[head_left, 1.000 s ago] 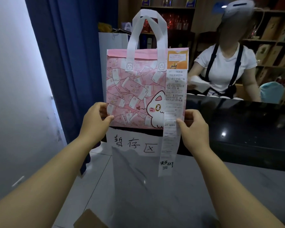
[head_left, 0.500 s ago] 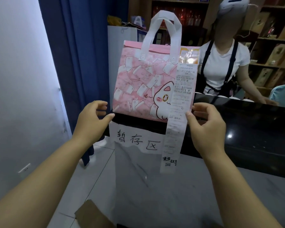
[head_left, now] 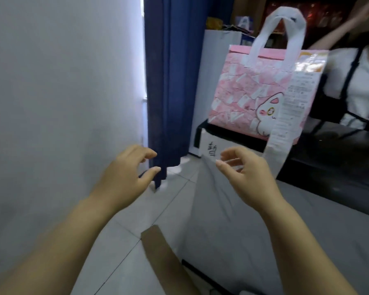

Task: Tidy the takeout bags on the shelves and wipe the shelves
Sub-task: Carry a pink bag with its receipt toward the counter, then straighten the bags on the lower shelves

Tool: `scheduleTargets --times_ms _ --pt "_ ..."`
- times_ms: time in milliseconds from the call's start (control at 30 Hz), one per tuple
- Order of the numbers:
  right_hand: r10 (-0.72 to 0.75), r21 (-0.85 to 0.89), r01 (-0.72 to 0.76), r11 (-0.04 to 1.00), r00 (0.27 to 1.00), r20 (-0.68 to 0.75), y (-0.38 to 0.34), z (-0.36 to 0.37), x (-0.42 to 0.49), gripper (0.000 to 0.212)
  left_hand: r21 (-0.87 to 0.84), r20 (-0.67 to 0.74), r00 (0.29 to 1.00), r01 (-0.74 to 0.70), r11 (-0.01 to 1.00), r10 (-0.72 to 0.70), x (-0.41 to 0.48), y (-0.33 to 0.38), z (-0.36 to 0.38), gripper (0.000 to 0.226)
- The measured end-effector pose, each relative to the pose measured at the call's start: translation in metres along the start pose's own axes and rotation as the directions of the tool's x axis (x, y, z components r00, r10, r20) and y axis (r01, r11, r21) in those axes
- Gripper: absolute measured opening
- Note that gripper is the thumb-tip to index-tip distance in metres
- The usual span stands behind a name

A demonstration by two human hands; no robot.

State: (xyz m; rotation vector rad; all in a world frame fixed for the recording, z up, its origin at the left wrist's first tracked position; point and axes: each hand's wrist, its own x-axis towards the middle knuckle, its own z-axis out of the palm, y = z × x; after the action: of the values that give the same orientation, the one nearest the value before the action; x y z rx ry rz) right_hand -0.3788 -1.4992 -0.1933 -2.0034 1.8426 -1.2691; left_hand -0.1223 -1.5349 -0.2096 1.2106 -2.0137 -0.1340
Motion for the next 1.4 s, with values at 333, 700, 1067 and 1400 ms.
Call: scheduleTargets --times_ms 333,700,1067,1400 --pt "-0.258 0.195 0.198 0.961 0.895 0.364 -0.159 0.099 -0.129 0.021 0.244 -0.142 0.943 0.328 0.912 -0.301 -0.243 -0.017 -0.177 0.021" --pt "-0.636 0.538 0.343 0.770 0.485 0.601 -0.374 0.183 -0.324 0.015 0.395 -0.428 0.683 0.730 0.557 -0.592 -0.530 0.036 -0.355 0.022" --pt "-0.833 0.763 0.369 0.530 0.058 0.550 -0.550 0.244 -0.478 0.022 0.257 -0.662 0.300 0.952 0.167 -0.687 -0.710 0.081 -0.460 0.021" --pt "-0.859 0.851 0.329 0.409 -0.175 0.480 -0.690 0.323 -0.596 0.026 0.204 -0.715 0.107 0.977 -0.060 -0.691 -0.819 0.041 -0.564 0.025"
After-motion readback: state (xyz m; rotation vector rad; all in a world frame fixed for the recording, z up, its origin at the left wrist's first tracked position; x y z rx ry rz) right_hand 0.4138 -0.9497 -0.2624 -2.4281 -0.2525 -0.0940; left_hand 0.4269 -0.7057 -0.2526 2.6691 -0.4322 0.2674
